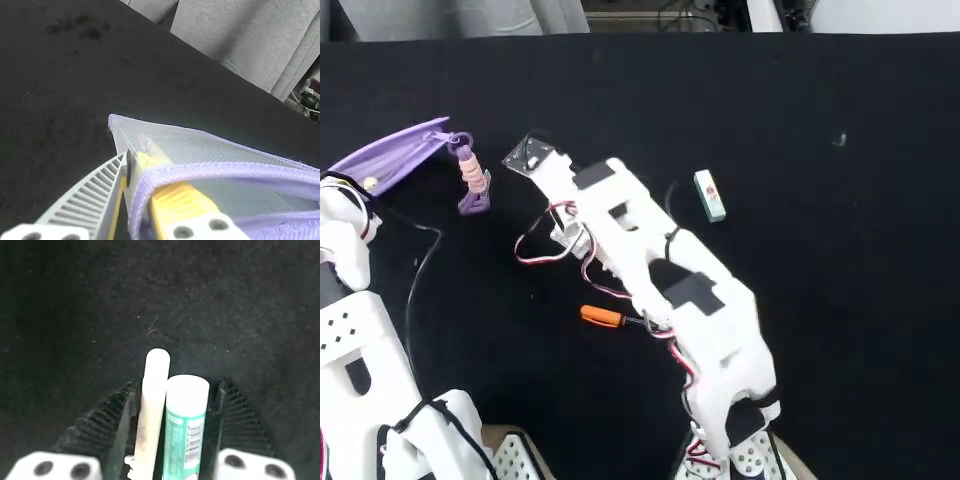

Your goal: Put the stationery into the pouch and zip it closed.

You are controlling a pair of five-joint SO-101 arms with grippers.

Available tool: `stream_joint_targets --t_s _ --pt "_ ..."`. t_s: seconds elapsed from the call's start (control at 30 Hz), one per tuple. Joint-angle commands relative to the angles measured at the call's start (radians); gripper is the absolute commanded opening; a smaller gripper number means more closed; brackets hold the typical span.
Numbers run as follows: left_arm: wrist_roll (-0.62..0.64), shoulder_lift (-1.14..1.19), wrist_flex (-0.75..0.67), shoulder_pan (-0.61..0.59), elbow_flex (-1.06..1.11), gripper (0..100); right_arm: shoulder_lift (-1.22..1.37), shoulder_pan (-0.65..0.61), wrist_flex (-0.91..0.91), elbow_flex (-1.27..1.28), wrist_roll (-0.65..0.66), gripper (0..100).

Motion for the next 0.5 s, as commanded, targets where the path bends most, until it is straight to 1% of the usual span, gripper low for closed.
stream_joint_targets --t_s 0.0,0.13,0.27,0.37,0.47 --pt "-0.005 -0.005 -0.02 -0.001 -0.033 3 0.062 0.034 0.086 -0.156 0.006 24.0" --pt "-0.003 -0.005 -0.02 -0.001 -0.033 3 0.062 0.04 0.126 -0.208 0.012 24.0" --pt "-0.003 -0.005 -0.02 -0.001 -0.033 3 -0.008 0.064 0.187 -0.24 0.012 24.3" --pt "-0.006 -0.005 -0.02 -0.005 -0.038 3 -0.077 0.051 0.189 -0.205 0.005 24.3" --pt "-0.006 -0.006 -0.02 -0.01 -0.041 3 -0.148 0.02 0.141 -0.116 0.005 24.2"
